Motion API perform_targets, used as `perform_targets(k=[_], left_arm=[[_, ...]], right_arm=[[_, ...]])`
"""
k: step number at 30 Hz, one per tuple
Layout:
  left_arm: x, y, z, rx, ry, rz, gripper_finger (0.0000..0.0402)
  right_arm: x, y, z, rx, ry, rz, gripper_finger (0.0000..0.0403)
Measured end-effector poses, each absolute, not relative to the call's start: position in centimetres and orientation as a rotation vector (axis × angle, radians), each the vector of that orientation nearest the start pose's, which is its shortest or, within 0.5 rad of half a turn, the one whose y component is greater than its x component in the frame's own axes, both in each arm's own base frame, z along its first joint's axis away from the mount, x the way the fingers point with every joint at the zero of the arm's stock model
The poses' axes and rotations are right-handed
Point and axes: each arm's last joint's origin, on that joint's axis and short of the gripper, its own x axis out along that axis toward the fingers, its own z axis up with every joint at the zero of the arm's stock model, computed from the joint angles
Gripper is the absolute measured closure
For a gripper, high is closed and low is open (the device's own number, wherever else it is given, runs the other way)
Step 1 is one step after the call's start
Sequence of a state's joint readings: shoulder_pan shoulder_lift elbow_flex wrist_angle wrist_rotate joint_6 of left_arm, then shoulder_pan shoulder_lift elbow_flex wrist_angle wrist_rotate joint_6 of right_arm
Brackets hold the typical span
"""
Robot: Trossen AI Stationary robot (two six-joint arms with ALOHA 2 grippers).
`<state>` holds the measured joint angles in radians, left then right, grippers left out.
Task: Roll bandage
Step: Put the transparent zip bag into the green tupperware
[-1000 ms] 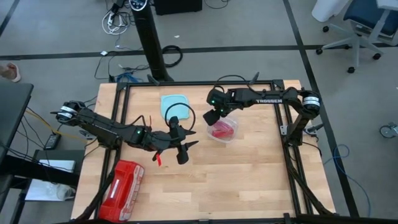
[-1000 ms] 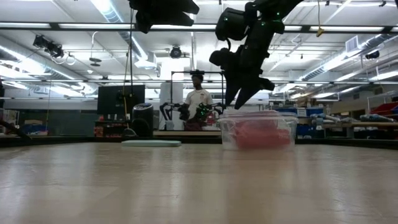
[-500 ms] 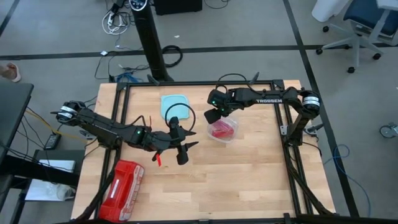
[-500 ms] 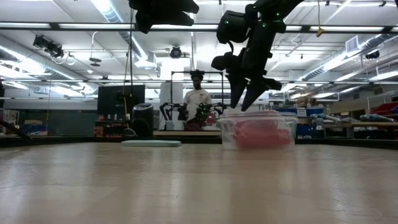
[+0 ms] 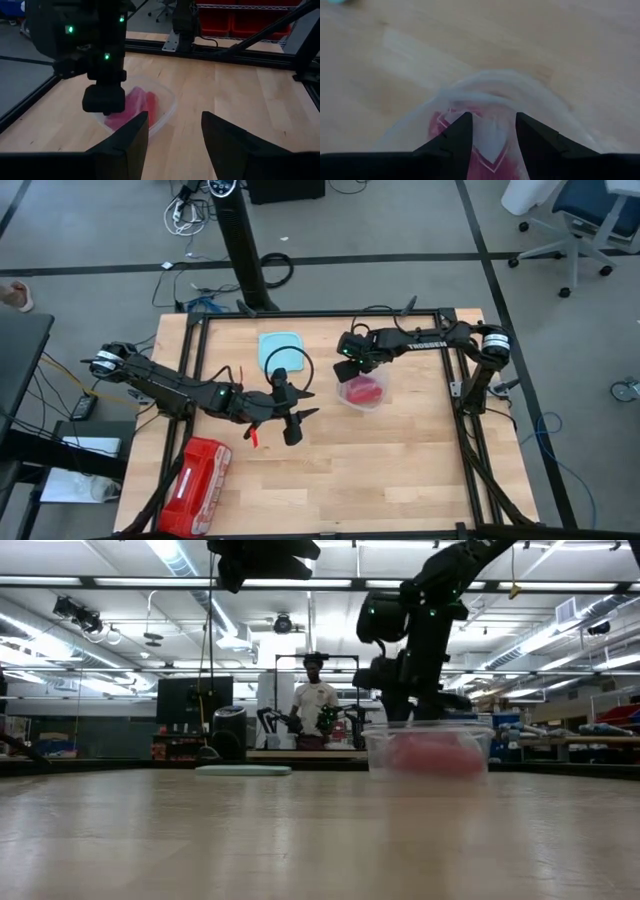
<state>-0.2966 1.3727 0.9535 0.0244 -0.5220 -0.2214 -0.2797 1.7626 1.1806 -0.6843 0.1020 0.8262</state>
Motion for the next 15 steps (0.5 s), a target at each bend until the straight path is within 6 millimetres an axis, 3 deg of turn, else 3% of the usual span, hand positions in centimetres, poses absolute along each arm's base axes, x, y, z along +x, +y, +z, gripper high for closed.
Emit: perform_targets(k=[9, 15], left_arm=[[29.3, -7.5, 28.3, -0.060, 0.330, 0.260, 0.0215], [29.3, -7.5, 28.3, -0.059, 0.329, 0.260, 0.0215]], right_arm=[[31.4, -10.0, 16.5, 0.781, 1.108, -0.868, 0.0253], [32.3, -9.5, 18.6, 0.751, 1.080, -0.780, 0.0253]])
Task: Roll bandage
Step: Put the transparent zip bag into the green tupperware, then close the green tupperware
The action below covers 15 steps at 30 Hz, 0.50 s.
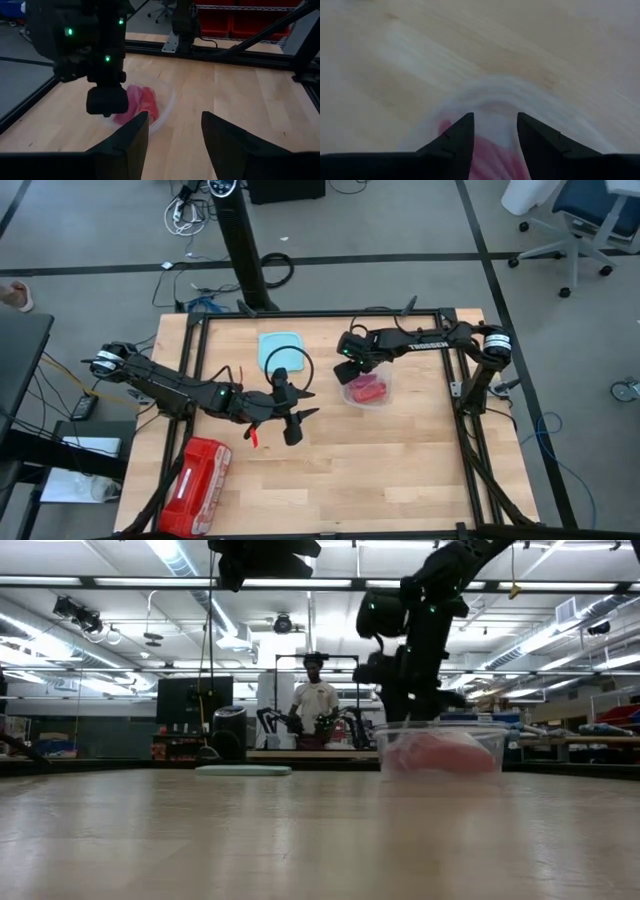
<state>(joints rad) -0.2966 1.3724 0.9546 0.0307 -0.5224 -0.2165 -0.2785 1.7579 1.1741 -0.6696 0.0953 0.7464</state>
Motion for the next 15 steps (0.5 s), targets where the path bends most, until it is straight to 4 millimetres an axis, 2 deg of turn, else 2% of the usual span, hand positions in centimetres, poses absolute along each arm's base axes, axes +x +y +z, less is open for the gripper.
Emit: perform_targets(k=[7, 12, 15], left_arm=[[29.3, -7.4, 28.2, -0.056, 0.337, 0.261, 0.0215], [29.3, -7.4, 28.2, -0.052, 0.340, 0.260, 0.0215], [29.2, -7.4, 27.9, -0.042, 0.367, 0.264, 0.0215]], right_arm=[[33.1, -9.0, 20.7, 0.693, 1.073, -0.739, 0.0253], [32.3, -8.8, 22.0, 0.646, 1.120, -0.763, 0.0253], [32.3, -8.2, 23.0, 0.597, 1.088, -0.718, 0.0253]])
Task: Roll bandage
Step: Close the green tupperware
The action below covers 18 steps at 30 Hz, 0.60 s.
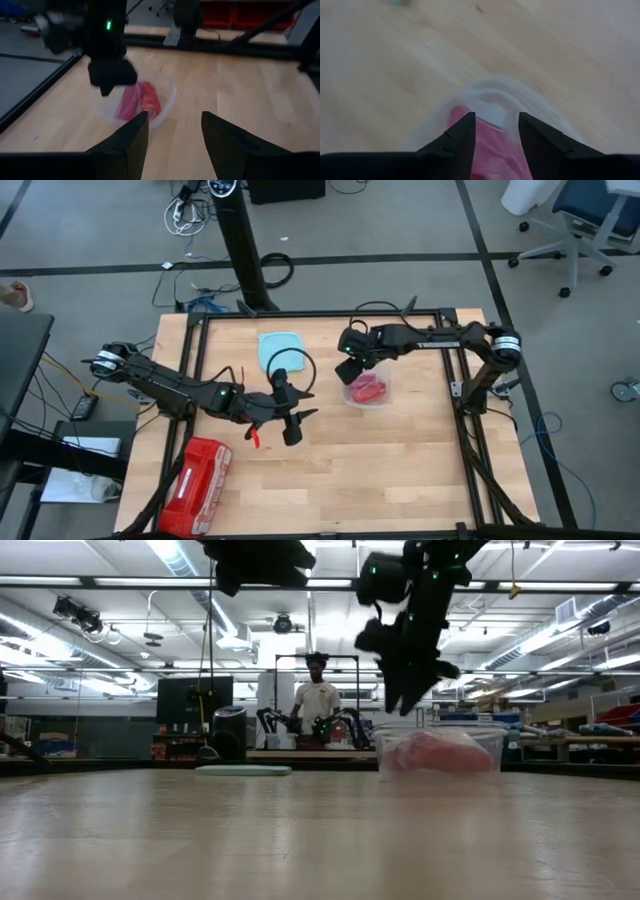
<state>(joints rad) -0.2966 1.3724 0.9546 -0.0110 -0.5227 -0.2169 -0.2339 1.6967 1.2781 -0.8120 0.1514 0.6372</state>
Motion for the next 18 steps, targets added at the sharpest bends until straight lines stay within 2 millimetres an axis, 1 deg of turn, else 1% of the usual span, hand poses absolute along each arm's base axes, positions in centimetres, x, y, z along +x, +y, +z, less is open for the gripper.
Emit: perform_targets(k=[7, 9, 11, 13, 15, 18], left_arm=[[28.9, -7.4, 27.4, -0.036, 0.415, 0.284, 0.0215], [28.8, -7.8, 27.4, -0.037, 0.406, 0.272, 0.0215], [28.7, -8.6, 27.1, -0.051, 0.357, 0.239, 0.0215], [28.3, -9.3, 26.2, -0.055, 0.299, 0.200, 0.0215], [27.7, -9.6, 24.7, -0.074, 0.235, 0.167, 0.0215], [26.5, -9.1, 22.1, -0.134, 0.171, 0.139, 0.0215]], right_arm=[[33.8, -4.8, 25.5, 0.431, 0.915, -0.506, 0.0253], [33.9, -3.8, 25.9, 0.391, 0.900, -0.459, 0.0253], [33.7, -3.0, 26.4, 0.369, 0.883, -0.450, 0.0253], [33.4, -1.9, 27.0, 0.330, 0.855, -0.484, 0.0253], [33.1, -0.5, 27.7, 0.269, 0.817, -0.517, 0.0253], [32.4, 2.2, 28.8, 0.180, 0.748, -0.542, 0.0253]])
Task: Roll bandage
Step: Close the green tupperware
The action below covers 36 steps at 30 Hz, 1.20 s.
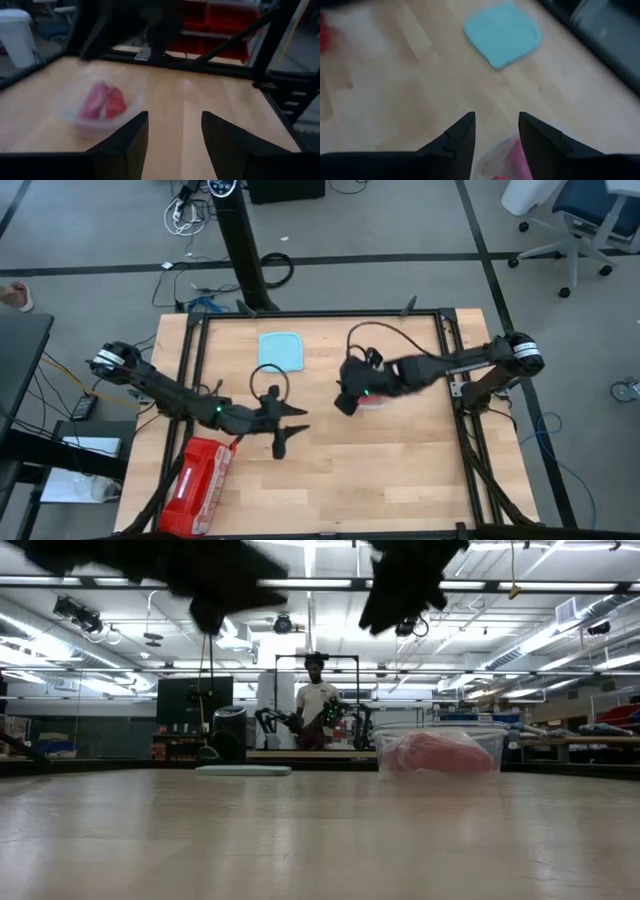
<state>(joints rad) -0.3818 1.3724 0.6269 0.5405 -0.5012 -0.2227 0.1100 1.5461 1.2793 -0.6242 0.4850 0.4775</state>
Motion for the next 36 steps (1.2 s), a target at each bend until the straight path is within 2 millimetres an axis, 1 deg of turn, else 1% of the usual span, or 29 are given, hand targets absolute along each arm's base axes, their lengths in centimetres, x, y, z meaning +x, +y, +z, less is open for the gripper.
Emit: perform_targets(k=[2, 3, 5, 7, 9, 12, 14, 17, 20, 25, 28, 32, 36], left_arm=[[25.2, -8.4, 20.7, -0.182, 0.149, 0.145, 0.0215], [24.7, -7.9, 20.3, -0.205, 0.131, 0.155, 0.0215], [23.6, -6.9, 20.0, -0.262, 0.084, 0.173, 0.0215], [22.4, -6.0, 19.7, -0.286, 0.076, 0.202, 0.0215], [21.6, -5.1, 19.9, -0.317, 0.045, 0.227, 0.0215], [20.5, -3.9, 20.5, -0.344, 0.031, 0.280, 0.0215], [20.0, -3.1, 20.6, -0.354, 0.059, 0.322, 0.0215], [19.3, -2.0, 20.8, -0.373, 0.114, 0.383, 0.0215], [18.8, -1.0, 20.7, -0.384, 0.192, 0.447, 0.0215], [18.7, 0.4, 21.0, -0.434, 0.285, 0.439, 0.0215], [18.7, 1.1, 21.2, -0.453, 0.317, 0.433, 0.0215], [18.7, 1.9, 21.2, -0.493, 0.316, 0.450, 0.0215], [18.7, 2.9, 20.9, -0.518, 0.329, 0.471, 0.0215]], right_arm=[[32.1, 4.0, 29.4, 0.146, 0.682, -0.553, 0.0253], [32.0, 4.8, 29.4, 0.134, 0.660, -0.553, 0.0253], [31.8, 6.2, 28.9, 0.111, 0.647, -0.529, 0.0253], [32.0, 7.3, 28.0, 0.087, 0.654, -0.493, 0.0253], [31.8, 8.0, 27.1, 0.054, 0.666, -0.451, 0.0253], [31.9, 7.9, 25.6, 0.003, 0.660, -0.386, 0.0253], [32.0, 7.2, 25.0, -0.072, 0.662, -0.360, 0.0253], [32.7, 5.8, 24.8, -0.152, 0.620, -0.343, 0.0253], [33.3, 3.6, 24.9, -0.092, 0.571, -0.379, 0.0253], [33.7, -1.5, 24.9, 0.045, 0.582, -0.358, 0.0253], [33.7, -3.7, 25.0, 0.072, 0.579, -0.320, 0.0253], [33.7, -5.0, 25.3, 0.067, 0.555, -0.259, 0.0253], [34.0, -5.5, 25.7, 0.022, 0.503, -0.230, 0.0253]])
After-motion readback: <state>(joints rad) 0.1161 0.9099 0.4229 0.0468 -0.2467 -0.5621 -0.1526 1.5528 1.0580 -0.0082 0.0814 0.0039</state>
